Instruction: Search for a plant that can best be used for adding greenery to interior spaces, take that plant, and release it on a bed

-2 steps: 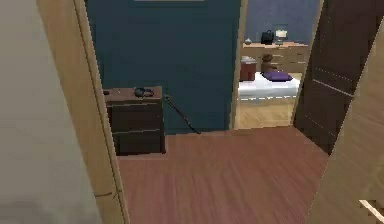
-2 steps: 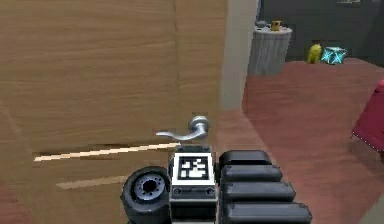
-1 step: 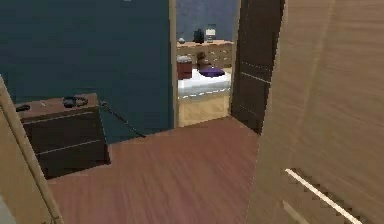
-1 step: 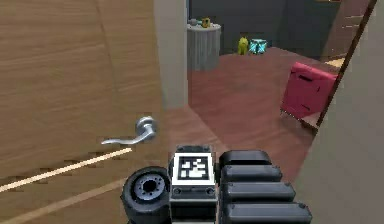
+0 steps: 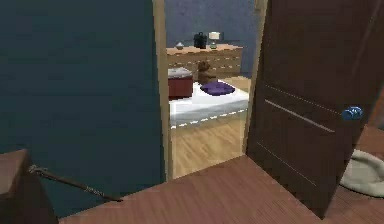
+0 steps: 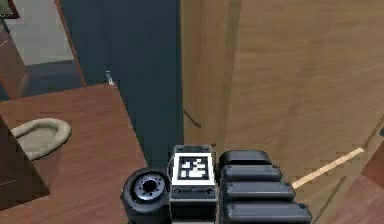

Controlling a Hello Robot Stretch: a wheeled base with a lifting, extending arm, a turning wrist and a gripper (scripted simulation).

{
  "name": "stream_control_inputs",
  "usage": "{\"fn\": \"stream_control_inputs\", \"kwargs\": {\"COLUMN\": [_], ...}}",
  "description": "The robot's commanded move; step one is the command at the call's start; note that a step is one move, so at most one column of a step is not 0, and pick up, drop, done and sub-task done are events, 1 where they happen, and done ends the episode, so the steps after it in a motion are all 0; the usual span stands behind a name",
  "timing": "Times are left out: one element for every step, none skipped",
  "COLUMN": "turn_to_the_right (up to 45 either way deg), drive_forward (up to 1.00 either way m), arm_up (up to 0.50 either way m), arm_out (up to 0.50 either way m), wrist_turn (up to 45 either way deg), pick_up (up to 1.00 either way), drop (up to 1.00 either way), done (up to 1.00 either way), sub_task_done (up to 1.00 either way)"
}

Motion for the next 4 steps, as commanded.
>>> {"fn": "stream_control_inputs", "kwargs": {"turn_to_the_right": [18.0, 0.0, -6.0, 0.0], "drive_forward": [0.00, 0.10, 0.00, 1.00], "arm_up": [0.00, 0.00, 0.00, 0.00], "arm_out": [0.00, 0.00, 0.00, 0.00], "wrist_turn": [0.0, 0.0, 0.0, 0.0], "pick_up": [0.00, 0.00, 0.00, 0.00], "drop": [0.00, 0.00, 0.00, 0.00], "done": [0.00, 0.00, 0.00, 0.00], "sub_task_done": [0.00, 0.00, 0.00, 0.00]}}
